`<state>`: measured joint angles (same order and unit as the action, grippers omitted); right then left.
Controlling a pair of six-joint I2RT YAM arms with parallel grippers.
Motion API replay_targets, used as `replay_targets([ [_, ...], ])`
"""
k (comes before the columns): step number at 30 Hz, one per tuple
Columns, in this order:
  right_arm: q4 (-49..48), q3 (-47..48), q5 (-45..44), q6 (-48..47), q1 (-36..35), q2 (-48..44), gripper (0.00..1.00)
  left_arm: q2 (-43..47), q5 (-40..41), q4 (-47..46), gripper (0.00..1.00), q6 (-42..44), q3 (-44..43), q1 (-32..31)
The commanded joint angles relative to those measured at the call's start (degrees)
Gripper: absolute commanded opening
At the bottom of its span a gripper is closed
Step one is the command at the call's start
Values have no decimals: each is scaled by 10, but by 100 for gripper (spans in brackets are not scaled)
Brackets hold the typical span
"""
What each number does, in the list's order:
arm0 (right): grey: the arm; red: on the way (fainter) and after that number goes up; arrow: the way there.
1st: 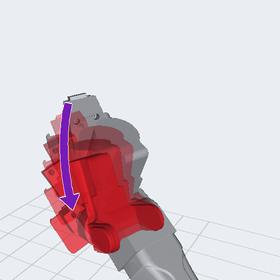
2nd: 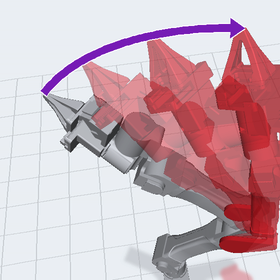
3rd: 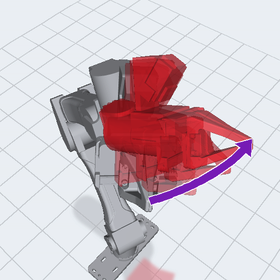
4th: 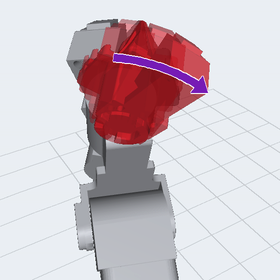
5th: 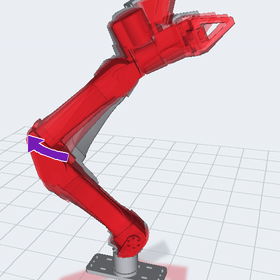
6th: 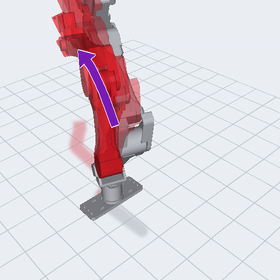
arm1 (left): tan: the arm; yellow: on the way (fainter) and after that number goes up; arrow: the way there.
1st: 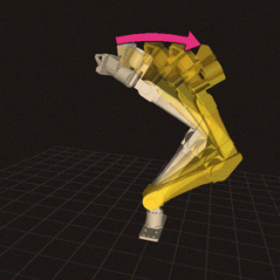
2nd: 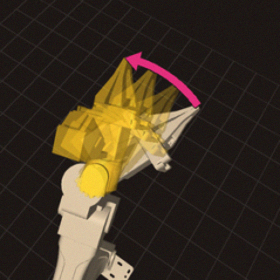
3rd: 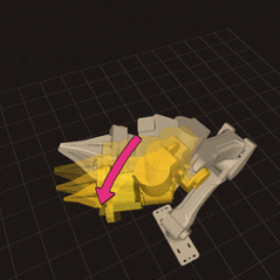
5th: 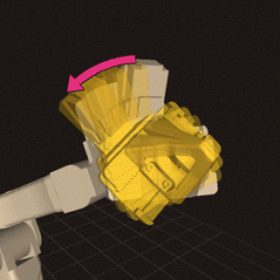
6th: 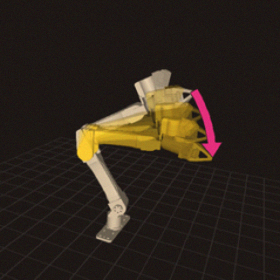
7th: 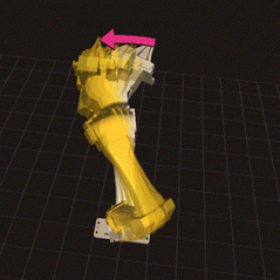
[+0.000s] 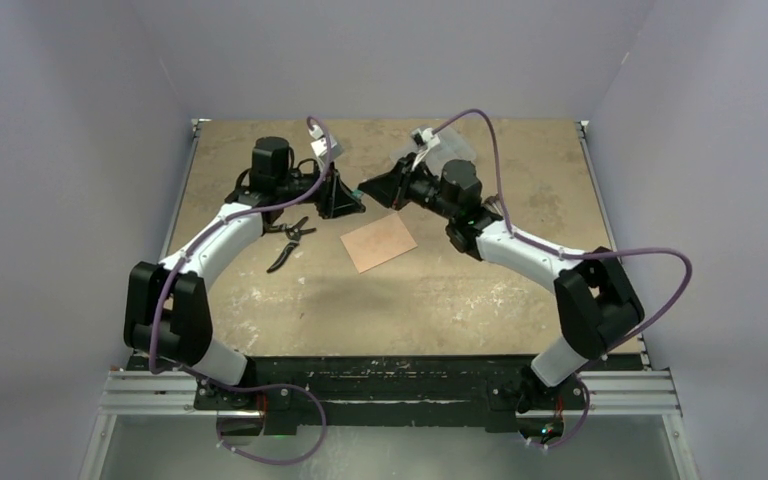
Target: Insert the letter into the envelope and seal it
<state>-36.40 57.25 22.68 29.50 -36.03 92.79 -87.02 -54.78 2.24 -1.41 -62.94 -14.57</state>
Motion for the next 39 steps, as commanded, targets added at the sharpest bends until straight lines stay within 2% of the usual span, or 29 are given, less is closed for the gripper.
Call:
replay_targets([
  [1,300,28,144,14,30,-17,1,60,-14,-198,0,5,-82,23],
  [3,304,82,119,18,58,-23,15,70,-29,-191,0,-5,-45,24],
  [5,298,122,104,32,80,-24,43,78,-33,-182,0,-10,-14,24],
  [7,267,140,99,54,96,-29,64,79,-31,-175,0,-15,5,23],
  [8,244,140,100,71,103,-34,72,79,-30,-173,0,-19,11,24],
  [10,191,132,108,102,112,-49,78,75,-30,-160,0,-21,15,24],
  [14,178,108,70,120,120,-85,80,73,-27,-164,0,-33,23,23],
  [18,227,79,-1,87,123,-119,80,64,-17,-189,0,-67,25,13],
  [20,255,68,-49,74,123,-138,80,53,12,-190,0,-73,22,-7],
  [22,274,52,-94,69,123,-158,79,29,53,-152,0,-52,3,-36],
  [26,310,15,-181,71,123,-205,76,-54,146,-76,0,-27,-60,-103],
  [31,354,-49,-290,92,123,-286,73,-180,185,-124,0,-47,-114,-148],
  [36,407,-73,-339,92,123,-353,73,-306,228,-92,0,29,-211,-181],
  [39,430,-76,-348,91,123,-370,73,-350,318,-80,0,75,-255,-196],
])
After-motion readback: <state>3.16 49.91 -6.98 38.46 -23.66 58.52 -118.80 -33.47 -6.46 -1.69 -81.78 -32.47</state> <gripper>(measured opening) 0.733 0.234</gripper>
